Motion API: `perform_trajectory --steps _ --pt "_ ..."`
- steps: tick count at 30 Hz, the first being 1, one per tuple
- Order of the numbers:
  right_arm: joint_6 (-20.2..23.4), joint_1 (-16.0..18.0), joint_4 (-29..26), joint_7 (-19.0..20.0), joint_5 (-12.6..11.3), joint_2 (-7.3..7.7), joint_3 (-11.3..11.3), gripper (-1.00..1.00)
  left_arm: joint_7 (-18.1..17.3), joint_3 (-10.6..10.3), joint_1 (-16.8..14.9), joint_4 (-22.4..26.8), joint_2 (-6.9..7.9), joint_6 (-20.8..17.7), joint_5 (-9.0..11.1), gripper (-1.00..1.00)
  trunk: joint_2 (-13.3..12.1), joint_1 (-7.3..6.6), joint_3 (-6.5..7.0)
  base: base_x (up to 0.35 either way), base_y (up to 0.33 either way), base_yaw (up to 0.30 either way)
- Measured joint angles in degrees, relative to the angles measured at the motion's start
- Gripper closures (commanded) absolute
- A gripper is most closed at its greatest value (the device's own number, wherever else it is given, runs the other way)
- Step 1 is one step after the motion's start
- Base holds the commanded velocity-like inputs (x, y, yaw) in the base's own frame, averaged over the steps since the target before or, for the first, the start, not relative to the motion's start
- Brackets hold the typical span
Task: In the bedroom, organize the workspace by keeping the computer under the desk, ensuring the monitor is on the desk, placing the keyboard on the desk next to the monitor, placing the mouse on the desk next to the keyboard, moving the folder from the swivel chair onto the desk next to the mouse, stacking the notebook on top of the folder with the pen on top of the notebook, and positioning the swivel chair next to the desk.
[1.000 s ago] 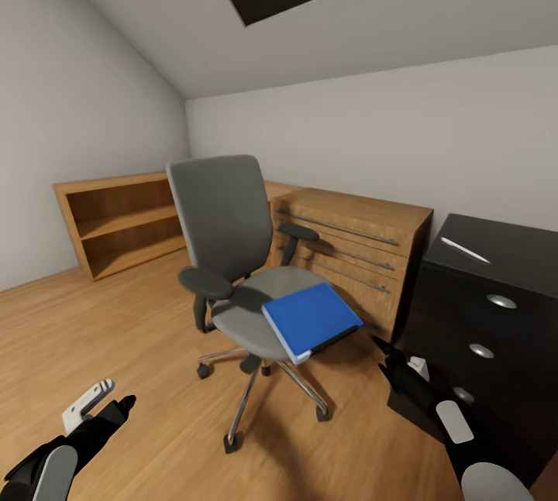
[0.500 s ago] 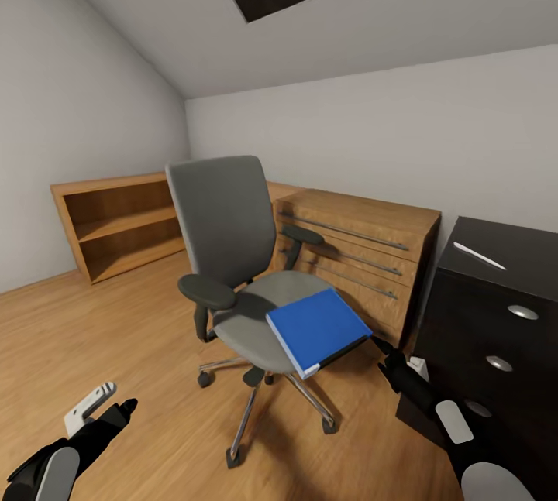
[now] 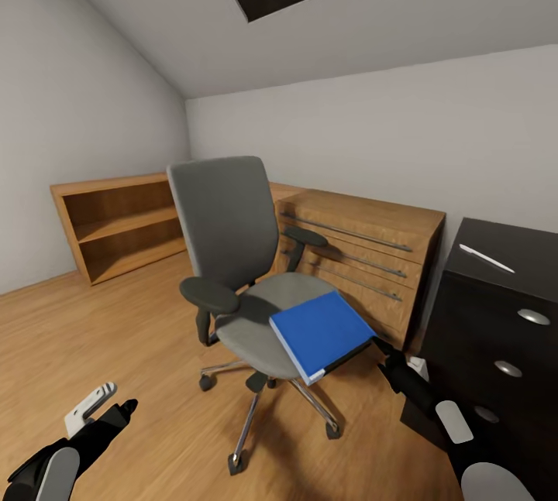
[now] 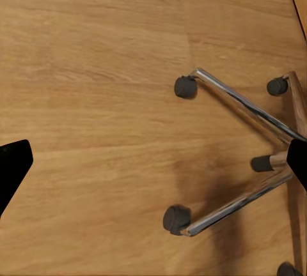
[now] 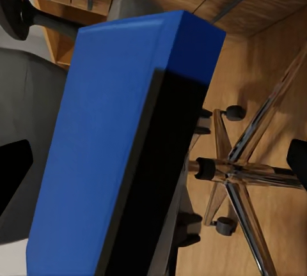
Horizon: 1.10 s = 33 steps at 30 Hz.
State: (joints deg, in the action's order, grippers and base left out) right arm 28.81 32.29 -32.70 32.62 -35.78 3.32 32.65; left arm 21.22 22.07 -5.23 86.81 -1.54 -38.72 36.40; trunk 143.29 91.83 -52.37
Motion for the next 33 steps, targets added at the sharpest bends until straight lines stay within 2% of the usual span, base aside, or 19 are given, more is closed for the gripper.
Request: perform_trajectory --steps 33 --pt "0.0 0.0 0.1 0.0 0.0 -0.04 0.0 -1.00 0.0 0.0 0.0 -0.1 0.00 0.0 0.0 -1.00 0.0 0.00 0.00 0.073 0.012 0.000"
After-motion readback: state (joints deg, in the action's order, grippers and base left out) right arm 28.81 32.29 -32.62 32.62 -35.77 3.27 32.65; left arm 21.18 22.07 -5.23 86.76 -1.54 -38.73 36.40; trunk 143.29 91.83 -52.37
